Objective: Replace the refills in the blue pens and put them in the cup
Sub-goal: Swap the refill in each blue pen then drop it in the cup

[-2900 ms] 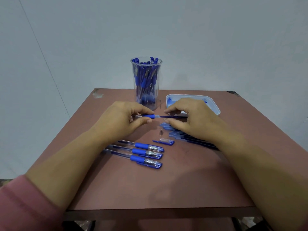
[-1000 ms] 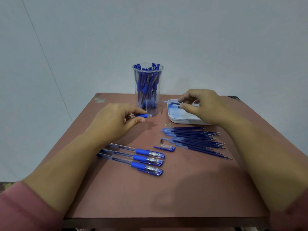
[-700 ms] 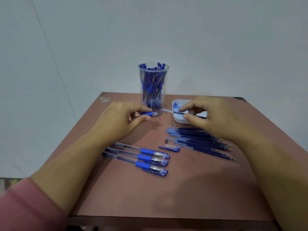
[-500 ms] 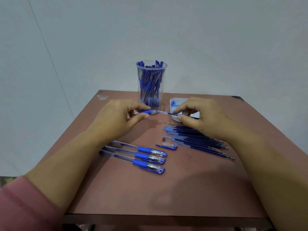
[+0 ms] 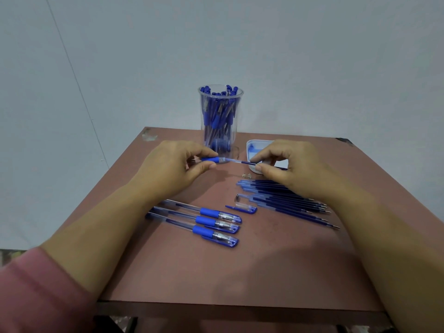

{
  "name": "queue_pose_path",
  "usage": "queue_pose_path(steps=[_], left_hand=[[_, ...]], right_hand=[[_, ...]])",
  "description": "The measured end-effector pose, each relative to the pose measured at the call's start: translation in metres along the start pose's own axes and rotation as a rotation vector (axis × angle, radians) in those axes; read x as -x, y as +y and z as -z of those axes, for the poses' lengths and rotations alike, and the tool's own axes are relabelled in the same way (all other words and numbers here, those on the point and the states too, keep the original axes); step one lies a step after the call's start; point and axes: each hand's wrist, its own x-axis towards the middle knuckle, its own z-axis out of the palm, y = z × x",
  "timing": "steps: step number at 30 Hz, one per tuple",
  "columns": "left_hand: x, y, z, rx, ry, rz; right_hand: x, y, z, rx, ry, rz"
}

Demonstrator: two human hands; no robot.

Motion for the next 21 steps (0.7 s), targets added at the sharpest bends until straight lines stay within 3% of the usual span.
queue_pose_path(steps=[14,21], left_hand=[[0.002,0.015,-0.003,0.085,-0.083,-0.074],[0.003,0.013,-0.003,0.084,-0.047,-0.064]], right_hand=[[-0.001,-0.007,-0.009,-0.031,-0.094,-0.006],[0.002,-0.003,-0.002,0.002,-0.031,0.001]])
